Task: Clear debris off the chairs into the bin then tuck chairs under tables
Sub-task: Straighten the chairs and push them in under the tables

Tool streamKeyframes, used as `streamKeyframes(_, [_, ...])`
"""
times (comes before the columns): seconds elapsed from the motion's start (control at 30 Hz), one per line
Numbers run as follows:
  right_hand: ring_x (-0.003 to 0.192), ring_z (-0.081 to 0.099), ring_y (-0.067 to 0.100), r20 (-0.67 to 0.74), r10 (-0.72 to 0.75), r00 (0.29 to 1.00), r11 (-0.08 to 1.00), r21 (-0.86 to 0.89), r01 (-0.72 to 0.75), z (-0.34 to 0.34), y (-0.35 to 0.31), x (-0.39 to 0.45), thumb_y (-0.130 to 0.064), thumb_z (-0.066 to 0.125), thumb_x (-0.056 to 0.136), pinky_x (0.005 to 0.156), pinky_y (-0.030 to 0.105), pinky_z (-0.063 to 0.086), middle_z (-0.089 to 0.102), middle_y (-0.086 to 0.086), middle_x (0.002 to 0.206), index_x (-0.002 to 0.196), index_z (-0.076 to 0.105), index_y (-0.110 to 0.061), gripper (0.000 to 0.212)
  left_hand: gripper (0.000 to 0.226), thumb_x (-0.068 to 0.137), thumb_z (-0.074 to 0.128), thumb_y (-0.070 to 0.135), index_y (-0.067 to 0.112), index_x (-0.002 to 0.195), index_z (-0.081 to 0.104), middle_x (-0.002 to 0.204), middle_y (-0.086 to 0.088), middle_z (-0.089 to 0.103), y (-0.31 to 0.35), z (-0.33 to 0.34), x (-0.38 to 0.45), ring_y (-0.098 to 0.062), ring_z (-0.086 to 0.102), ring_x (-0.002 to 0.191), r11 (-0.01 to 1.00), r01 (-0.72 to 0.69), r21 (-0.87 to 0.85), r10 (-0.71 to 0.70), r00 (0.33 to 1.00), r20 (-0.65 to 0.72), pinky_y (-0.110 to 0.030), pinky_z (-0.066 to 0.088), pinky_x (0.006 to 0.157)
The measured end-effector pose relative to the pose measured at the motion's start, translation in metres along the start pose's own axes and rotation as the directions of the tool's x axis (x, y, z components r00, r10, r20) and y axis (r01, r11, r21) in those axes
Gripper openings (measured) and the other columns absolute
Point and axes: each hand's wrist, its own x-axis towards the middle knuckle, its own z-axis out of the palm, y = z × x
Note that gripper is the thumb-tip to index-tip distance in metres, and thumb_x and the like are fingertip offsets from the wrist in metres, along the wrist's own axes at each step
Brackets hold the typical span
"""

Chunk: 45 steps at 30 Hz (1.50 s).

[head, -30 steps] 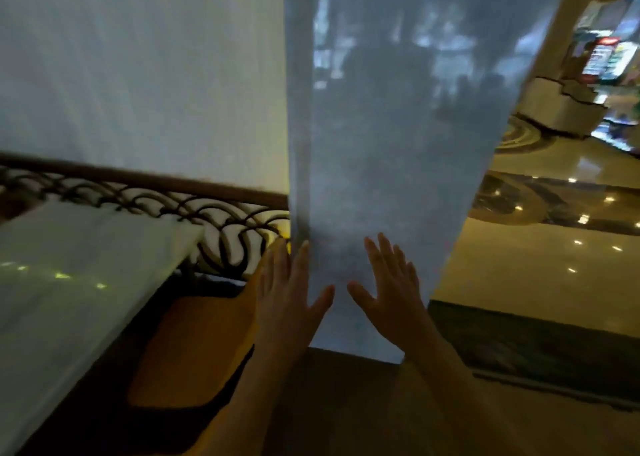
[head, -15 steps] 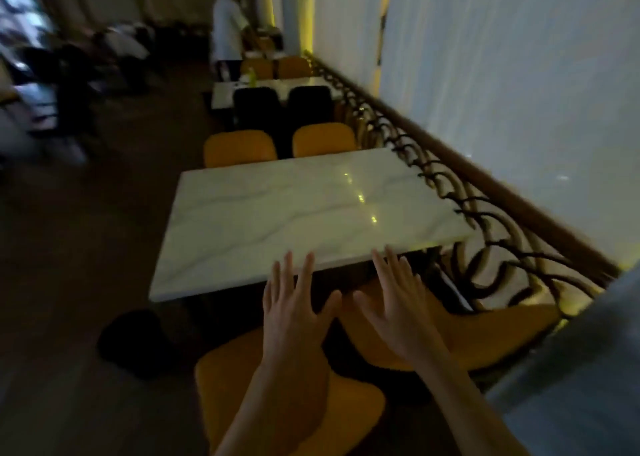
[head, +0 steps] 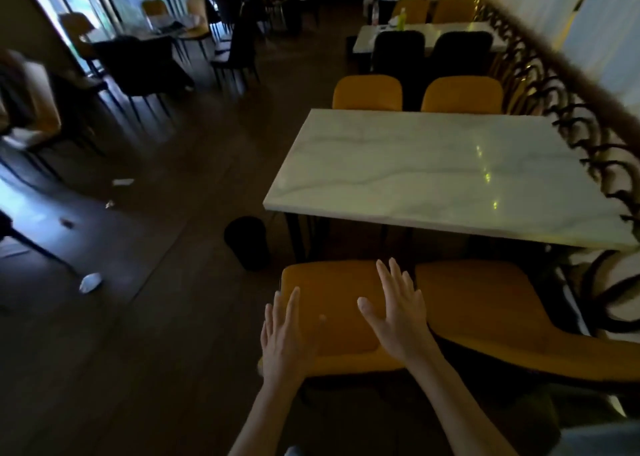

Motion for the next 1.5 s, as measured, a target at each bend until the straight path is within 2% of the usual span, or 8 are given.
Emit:
streamKeyframes(0.27, [0.151,0.002,0.041,0.039,0.292,0.955,0.943,-0.177,-0.281,0.066,0.053,-0.038,-0.066,0.04,0.092,0.118,0.06,0.009,0.001,0.012,0.166,0.158,0.01,-0.017,0.087,0.085,0.086,0.058,0.062,0.029,0.154,0.02,0.166,-0.007,0.004,-0.048,0.042,-0.037,-0.032,0.007,0.151,0.871,0.439,-0.221,-0.446,0.895,0.018,-0.055,0.023,0.118])
streamKeyframes(0.37, [0.151,-0.001,0.04,-0.026,0.406,0.914,0.902,-0.154,-0.404,0.071,0.066,-0.039,-0.061,0.053,0.09,0.117,0.061,0.012,-0.003,0.013,0.166,0.158,0.009,-0.017,0.092,0.096,0.082,0.073,0.048,0.025,0.155,0.016,0.164,-0.006,0.008,-0.037,0.044,-0.038,-0.032,0.021,0.147,0.683,0.513,-0.519,-0.578,0.815,0.045,-0.053,0.032,0.113])
streamKeyframes(0.47, [0.15,0.005,0.043,-0.048,0.585,0.81,0.808,0.119,-0.576,0.068,0.074,-0.036,-0.049,0.07,0.085,0.114,0.064,0.024,-0.001,0.014,0.166,0.158,0.006,-0.016,0.102,0.117,0.074,0.083,0.041,0.027,0.157,0.002,0.16,-0.009,0.023,-0.032,0.047,-0.039,-0.033,0.029,0.144,0.366,0.547,-0.753,-0.685,0.706,0.18,-0.049,0.031,0.114])
streamKeyframes(0.53, [0.149,0.013,0.042,0.087,0.741,0.666,0.551,0.488,-0.677,0.065,0.076,-0.037,-0.04,0.075,0.083,0.113,0.06,0.029,0.003,0.012,0.166,0.158,0.0,-0.02,0.108,0.14,0.052,0.092,0.052,0.034,0.156,0.0,0.156,-0.01,0.032,-0.03,0.051,-0.039,-0.035,0.036,0.14,0.132,0.532,-0.837,-0.69,0.655,0.308,-0.051,0.035,0.112])
streamKeyframes(0.6, [0.139,0.033,0.046,0.334,0.831,0.446,0.104,0.694,-0.713,0.067,0.077,-0.038,-0.036,0.08,0.081,0.103,0.063,0.042,0.021,0.014,0.16,0.157,0.003,-0.03,0.108,0.151,0.029,0.092,0.063,0.043,0.152,0.009,0.152,-0.008,0.039,-0.028,0.054,-0.041,-0.036,0.044,0.134,0.001,0.522,-0.853,-0.666,0.637,0.389,-0.057,0.042,0.105])
streamKeyframes(0.7, [0.11,0.055,0.047,0.551,0.753,0.359,-0.229,0.732,-0.641,0.07,0.076,-0.04,-0.036,0.081,0.078,0.078,0.063,0.056,0.047,0.019,0.137,0.149,0.03,-0.033,0.088,0.118,0.058,0.09,0.044,0.047,0.15,0.016,0.148,-0.008,0.042,-0.025,0.056,-0.042,-0.038,0.048,0.128,-0.061,0.489,-0.87,-0.672,0.625,0.398,-0.061,0.05,0.093])
streamKeyframes(1.17, [0.107,0.058,0.041,0.507,0.668,0.545,-0.237,0.839,-0.49,0.065,0.077,-0.045,-0.022,0.069,0.09,0.078,0.059,0.055,0.055,0.014,0.13,0.143,0.041,-0.03,0.06,0.108,0.074,0.083,0.013,0.05,0.147,0.013,0.143,-0.012,0.042,-0.017,0.056,-0.029,-0.044,0.048,0.125,-0.17,0.453,-0.875,-0.659,0.608,0.443,-0.069,0.048,0.088])
streamKeyframes(1.5, [0.111,0.057,0.042,0.504,0.72,0.477,-0.256,0.832,-0.493,0.074,0.065,-0.027,-0.017,0.07,0.09,0.074,0.056,0.056,0.053,0.014,0.136,0.142,0.043,-0.028,0.06,0.096,0.076,0.082,0.016,0.043,0.144,0.02,0.124,-0.011,0.053,-0.023,0.047,-0.004,-0.036,0.058,0.104,-0.123,0.448,-0.886,-0.648,0.639,0.413,-0.06,0.055,0.08])
